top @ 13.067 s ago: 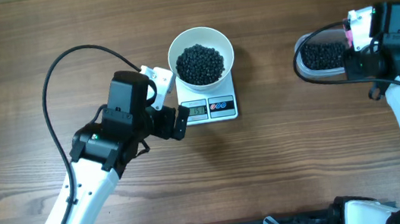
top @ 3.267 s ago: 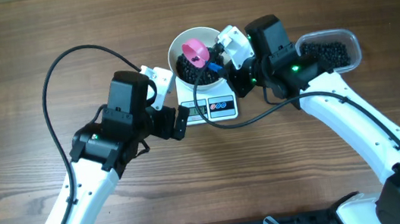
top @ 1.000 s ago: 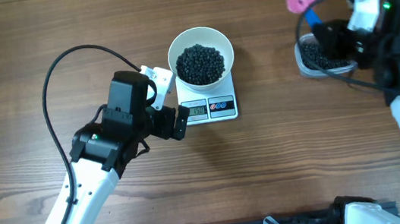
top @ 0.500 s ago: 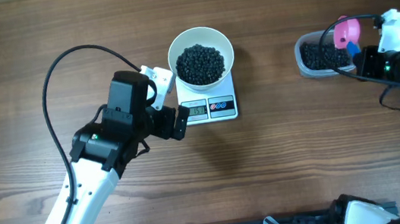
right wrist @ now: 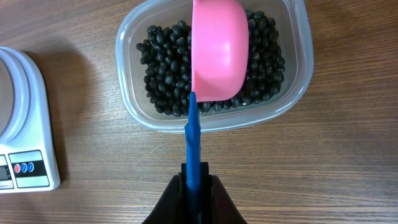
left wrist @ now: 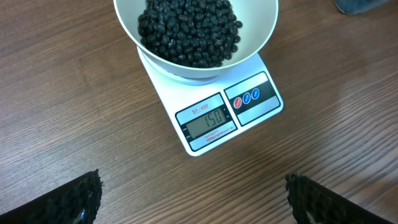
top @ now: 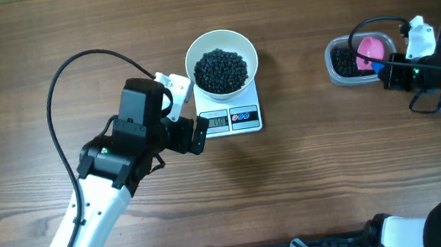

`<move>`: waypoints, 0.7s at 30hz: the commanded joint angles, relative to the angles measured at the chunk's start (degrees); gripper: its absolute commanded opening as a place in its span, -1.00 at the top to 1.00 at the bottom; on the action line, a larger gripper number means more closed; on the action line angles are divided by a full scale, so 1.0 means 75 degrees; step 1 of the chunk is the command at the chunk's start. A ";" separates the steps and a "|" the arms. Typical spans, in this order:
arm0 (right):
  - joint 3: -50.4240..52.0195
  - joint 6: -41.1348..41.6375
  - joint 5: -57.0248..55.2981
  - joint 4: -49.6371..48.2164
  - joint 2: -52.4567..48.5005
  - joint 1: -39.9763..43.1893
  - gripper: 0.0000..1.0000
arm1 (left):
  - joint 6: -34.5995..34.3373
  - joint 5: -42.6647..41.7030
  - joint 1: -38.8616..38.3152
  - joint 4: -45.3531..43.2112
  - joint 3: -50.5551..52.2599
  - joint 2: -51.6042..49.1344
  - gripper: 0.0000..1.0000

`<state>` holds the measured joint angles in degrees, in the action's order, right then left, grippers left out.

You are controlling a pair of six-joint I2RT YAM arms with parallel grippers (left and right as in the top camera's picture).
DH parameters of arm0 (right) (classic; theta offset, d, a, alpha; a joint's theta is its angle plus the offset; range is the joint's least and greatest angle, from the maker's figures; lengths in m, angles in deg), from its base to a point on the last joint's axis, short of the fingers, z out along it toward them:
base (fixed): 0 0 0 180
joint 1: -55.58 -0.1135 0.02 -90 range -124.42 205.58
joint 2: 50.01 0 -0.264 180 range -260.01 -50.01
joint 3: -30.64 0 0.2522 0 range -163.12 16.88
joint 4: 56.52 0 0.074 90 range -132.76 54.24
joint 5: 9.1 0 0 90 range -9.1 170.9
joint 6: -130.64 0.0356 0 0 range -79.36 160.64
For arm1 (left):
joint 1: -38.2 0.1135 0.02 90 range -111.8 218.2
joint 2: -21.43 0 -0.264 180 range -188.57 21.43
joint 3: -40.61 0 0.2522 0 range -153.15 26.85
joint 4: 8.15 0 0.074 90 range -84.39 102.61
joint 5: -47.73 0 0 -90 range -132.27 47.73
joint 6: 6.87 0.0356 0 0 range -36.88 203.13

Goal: Scoop item into bowl and weigh 150g on scale
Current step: 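Lift the pink scoop out and carry it right to the bean tub, then lower the scoop into the tub and open the right gripper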

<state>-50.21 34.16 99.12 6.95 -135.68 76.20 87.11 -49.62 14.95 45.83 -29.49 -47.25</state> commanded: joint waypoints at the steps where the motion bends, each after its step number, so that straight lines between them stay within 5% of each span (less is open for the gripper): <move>1: 0.0052 0.0085 0.0201 -0.0009 -0.0096 0.0012 0.91 | -0.0044 0.0017 0.0029 -0.0017 0.0012 -0.0003 -1.00; 11: 0.0052 0.0079 -0.0248 0.0003 -0.0102 0.0012 -0.32 | -0.0044 0.0017 0.0029 -0.0017 0.0012 -0.0003 -1.00; 14: 0.0050 0.0111 -0.0711 0.0012 -0.0099 0.0012 -0.92 | -0.0044 0.0017 0.0029 -0.0017 0.0012 -0.0003 -1.00; 21: 0.0047 0.0871 -0.0723 0.0286 0.0501 0.0012 -1.00 | -0.0044 0.0017 0.0029 -0.0020 0.0012 -0.0003 -1.00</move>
<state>-50.21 38.69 94.81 8.02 -135.48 76.20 87.11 -49.62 14.95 45.83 -29.49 -47.25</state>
